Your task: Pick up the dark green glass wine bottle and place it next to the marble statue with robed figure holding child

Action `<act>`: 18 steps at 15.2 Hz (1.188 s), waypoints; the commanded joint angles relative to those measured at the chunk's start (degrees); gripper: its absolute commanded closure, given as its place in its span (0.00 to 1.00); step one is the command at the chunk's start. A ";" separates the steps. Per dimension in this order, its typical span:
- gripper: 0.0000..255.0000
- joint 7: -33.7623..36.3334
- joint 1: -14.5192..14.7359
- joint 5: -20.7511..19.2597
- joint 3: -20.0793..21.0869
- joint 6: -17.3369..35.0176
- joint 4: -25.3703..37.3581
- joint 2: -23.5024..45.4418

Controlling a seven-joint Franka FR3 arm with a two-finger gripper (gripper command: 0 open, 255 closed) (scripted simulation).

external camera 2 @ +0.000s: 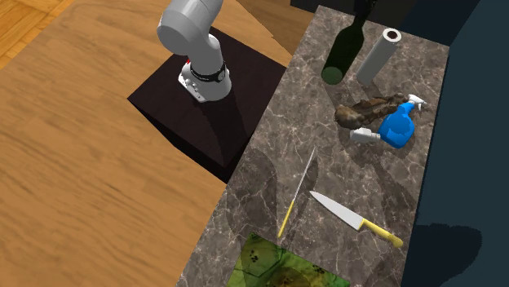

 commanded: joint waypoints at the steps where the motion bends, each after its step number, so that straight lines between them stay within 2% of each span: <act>1: 1.00 0.00 0.02 0.02 0.06 0.75 -0.61 0.09; 8: 1.00 0.00 0.02 0.02 0.06 0.75 -0.60 0.09; 9: 0.00 0.00 0.02 0.02 0.06 0.75 -0.61 0.09; 14: 0.00 0.00 0.02 0.02 0.06 0.75 -0.61 0.09; 18: 0.00 -0.29 -0.02 0.14 -0.83 -6.78 4.90 -1.99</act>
